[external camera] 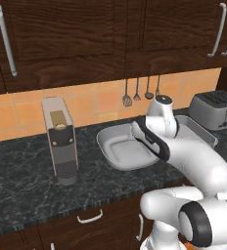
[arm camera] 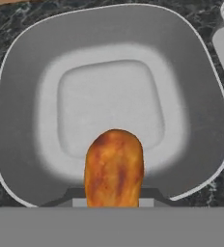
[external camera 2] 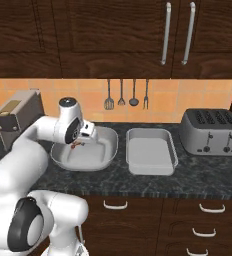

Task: Place one tomato and one chicken drumstick in each tupperware on the nearby counter, to pack two identical lunches.

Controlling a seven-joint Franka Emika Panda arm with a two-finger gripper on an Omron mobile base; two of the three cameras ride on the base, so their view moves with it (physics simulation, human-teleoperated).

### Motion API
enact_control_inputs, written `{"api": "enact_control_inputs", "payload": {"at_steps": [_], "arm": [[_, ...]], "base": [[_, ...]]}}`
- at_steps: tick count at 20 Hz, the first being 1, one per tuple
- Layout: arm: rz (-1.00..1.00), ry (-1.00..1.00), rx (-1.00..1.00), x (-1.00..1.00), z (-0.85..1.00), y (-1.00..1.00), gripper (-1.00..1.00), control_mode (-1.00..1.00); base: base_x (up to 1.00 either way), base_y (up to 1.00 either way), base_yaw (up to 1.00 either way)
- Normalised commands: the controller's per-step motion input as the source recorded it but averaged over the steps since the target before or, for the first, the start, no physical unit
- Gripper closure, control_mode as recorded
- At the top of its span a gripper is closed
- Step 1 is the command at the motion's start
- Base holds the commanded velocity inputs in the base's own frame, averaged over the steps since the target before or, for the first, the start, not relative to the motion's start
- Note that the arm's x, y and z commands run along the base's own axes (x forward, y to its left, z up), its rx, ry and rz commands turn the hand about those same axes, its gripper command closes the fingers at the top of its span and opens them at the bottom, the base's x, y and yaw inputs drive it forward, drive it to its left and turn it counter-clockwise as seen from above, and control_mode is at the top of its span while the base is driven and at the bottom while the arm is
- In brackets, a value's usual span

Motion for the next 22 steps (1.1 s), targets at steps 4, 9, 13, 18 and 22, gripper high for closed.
{"api": "enact_control_inputs", "payload": {"at_steps": [4,9,13,18,22], "arm": [[0.00,0.02,0.01,0.44,-0.52,0.15,1.00,-1.00],[0.00,0.00,0.00,0.54,-0.46,-0.03,1.00,-1.00],[0.00,0.00,0.00,0.57,-0.44,-0.05,1.00,-1.00],[0.00,0.00,0.00,0.69,-0.44,-0.06,-1.00,-1.00],[0.00,0.00,0.00,0.41,-0.13,-0.02,-1.00,-1.00]], "base": [[0.00,0.00,0.00],[0.00,0.00,0.00],[0.00,0.00,0.00],[0.00,0.00,0.00],[0.00,0.00,0.00]]}}
